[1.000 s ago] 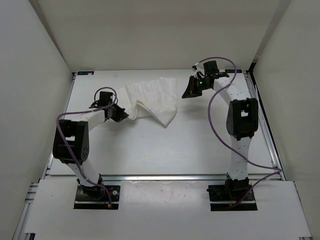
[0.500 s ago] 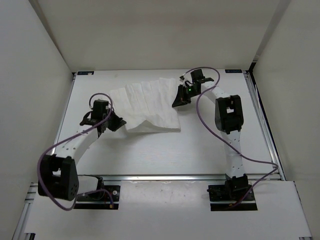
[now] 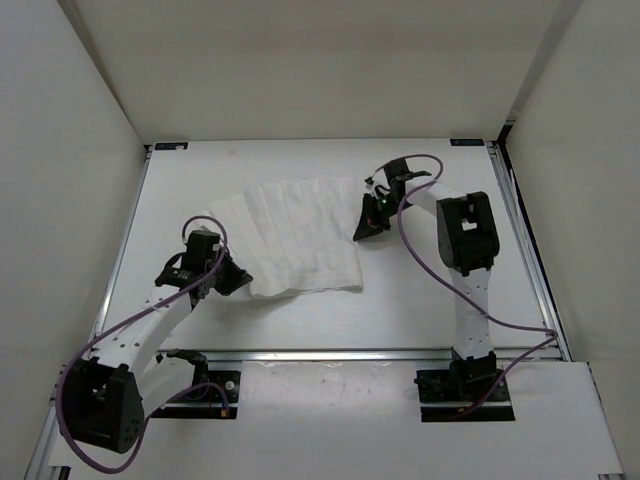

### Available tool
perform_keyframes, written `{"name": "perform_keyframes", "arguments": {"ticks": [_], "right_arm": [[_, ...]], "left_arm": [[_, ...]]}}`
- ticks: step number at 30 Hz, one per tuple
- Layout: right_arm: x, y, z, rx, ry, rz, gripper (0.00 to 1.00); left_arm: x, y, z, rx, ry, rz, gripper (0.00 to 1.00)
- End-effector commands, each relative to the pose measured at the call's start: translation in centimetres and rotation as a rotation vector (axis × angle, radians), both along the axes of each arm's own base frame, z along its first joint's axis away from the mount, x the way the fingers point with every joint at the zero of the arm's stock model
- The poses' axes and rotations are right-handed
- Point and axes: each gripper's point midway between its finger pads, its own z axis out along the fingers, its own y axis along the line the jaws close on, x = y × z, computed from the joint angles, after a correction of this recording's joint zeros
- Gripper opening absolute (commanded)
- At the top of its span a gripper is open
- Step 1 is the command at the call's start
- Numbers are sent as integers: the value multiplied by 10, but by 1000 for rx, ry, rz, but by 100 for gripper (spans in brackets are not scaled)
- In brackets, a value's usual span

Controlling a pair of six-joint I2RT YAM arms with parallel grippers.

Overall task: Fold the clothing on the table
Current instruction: Fold the skirt

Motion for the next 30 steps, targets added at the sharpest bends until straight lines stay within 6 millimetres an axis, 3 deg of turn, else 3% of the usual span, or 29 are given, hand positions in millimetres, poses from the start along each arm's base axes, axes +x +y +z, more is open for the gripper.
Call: {"name": "perform_keyframes", "arguments": {"ticks": [1, 3, 6, 8, 9, 10, 13, 14, 16, 18, 23, 30], "right_arm": [[-44, -24, 19, -131, -20, 9, 4], [-69, -34, 24, -163, -19, 1, 3], [-129, -45, 23, -194, 35, 8, 4], [-146, -51, 39, -188, -15, -5, 5], [-155, -50, 36, -194, -16, -5, 10], [-153, -53, 49, -186, -53, -31, 16], [-173, -61, 62, -185, -33, -44, 30], [-186, -60, 63, -183, -9, -26, 32], [-212, -64, 49, -222, 26, -1, 42], [-228, -60, 40, -216, 45, 16, 42], [-229, -39, 30, -144, 67, 17, 43], [-205, -28, 27, -144, 24, -18, 44]], "left_arm": [[-4, 1, 10, 6, -36, -25, 0], [-11, -3, 13, -8, -46, -44, 0], [-27, -8, 12, -53, -43, -53, 0], [-32, -3, 11, -68, -47, -41, 0], [-35, -1, 11, -73, -53, -37, 0], [-38, -2, 10, -74, -51, -45, 0], [-43, -5, 9, -78, -42, -67, 0], [-42, -7, 13, -80, -53, -76, 0], [-42, -8, 15, -77, -57, -85, 0], [-42, -8, 14, -71, -58, -91, 0], [-40, -12, 16, -45, -61, -122, 0], [-38, -12, 21, -21, -68, -137, 0]]}}
